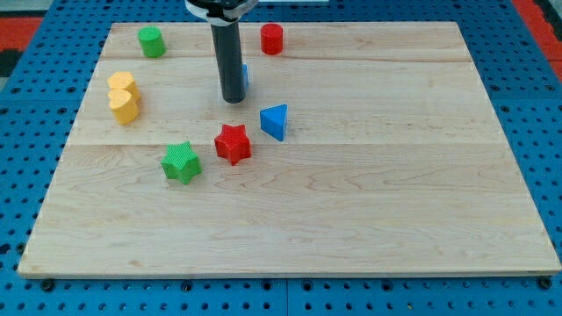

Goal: Move blue cube on right side of red circle

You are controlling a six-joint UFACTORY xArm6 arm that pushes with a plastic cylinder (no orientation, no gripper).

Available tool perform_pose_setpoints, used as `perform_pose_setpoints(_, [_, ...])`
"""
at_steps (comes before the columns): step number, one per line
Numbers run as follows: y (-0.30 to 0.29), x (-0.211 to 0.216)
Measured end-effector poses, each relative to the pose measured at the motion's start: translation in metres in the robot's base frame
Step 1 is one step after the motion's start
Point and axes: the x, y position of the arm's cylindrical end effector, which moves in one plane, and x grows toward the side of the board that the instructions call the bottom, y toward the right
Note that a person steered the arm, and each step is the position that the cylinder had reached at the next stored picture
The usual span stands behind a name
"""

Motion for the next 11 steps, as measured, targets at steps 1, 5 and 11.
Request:
perform_pose_setpoints(1, [-0.013, 0.0])
perform_pose_setpoints(5, [-0.062, -0.011])
perform_pose_setpoints(11, [0.17, -0.084])
